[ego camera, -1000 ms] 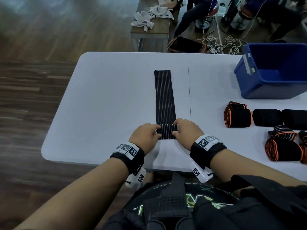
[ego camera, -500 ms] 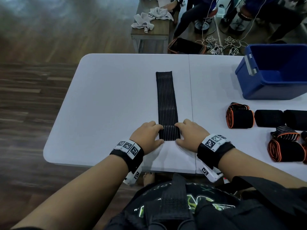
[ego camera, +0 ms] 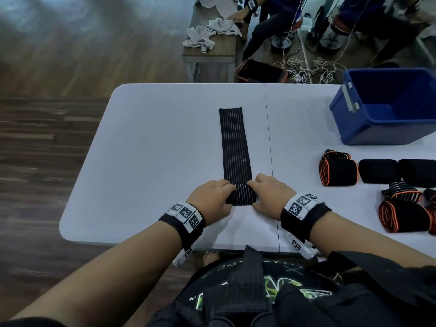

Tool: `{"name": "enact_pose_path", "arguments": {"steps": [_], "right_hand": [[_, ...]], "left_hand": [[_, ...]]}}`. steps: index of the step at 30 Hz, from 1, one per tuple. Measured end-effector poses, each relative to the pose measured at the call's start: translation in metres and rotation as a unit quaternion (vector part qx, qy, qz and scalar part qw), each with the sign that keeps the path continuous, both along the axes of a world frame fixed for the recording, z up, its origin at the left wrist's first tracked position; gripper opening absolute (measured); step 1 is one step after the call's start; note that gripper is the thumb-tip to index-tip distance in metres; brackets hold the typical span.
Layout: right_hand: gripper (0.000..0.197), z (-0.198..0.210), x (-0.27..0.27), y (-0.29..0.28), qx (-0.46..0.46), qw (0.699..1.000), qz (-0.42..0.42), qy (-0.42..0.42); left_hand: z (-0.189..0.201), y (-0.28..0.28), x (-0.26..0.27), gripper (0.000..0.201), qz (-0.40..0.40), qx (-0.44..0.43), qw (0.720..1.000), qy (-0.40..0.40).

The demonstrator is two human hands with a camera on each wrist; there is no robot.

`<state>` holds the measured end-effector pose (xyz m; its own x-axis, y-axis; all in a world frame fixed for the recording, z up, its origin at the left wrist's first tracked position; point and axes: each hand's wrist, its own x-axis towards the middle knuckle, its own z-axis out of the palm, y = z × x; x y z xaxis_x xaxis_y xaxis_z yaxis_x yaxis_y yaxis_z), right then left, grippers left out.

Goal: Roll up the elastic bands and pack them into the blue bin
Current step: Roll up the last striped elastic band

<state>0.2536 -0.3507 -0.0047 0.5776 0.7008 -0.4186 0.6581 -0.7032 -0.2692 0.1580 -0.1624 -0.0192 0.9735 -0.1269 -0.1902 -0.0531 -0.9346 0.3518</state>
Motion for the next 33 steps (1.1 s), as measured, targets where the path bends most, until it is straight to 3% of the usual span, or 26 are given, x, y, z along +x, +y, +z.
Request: {"name": "enact_pose_path", "arguments": {"steps": [5,8,11,16,20,27,30,33], "right_hand": [[0.034,0.006,0.002,0.000,0.030,0.996,-0.055,0.056],[0.028,0.006,0.006,0.006,0.080,0.983,-0.135,0.097],[0.039,0.003,0.009,0.011,0.107,0.966,-0.212,0.100],[0.043,-0.006,0.010,0.011,0.117,0.954,-0.253,0.110],[0.047,-0.008,0.012,0.011,0.111,0.950,-0.265,0.124],[0.045,-0.009,0.011,0.014,0.085,0.959,-0.254,0.093],[0.022,-0.010,0.008,0.010,0.117,0.955,-0.260,0.075],[0.032,-0.007,0.005,0.010,0.130,0.969,-0.202,0.061]], "left_hand": [[0.003,0.000,0.001,0.032,0.088,-0.080,0.993,-0.003],[0.001,0.001,0.002,0.034,0.185,-0.176,0.967,0.000],[-0.001,0.001,0.007,0.033,0.255,-0.239,0.937,-0.010],[-0.006,0.004,0.011,0.026,0.336,-0.277,0.900,-0.002],[-0.011,0.004,0.009,0.014,0.359,-0.284,0.889,0.006],[-0.008,0.007,0.007,0.018,0.347,-0.241,0.907,0.006],[-0.007,0.006,0.007,0.019,0.305,-0.205,0.930,-0.001],[-0.010,0.008,0.011,0.028,0.244,-0.133,0.960,-0.012]]}}
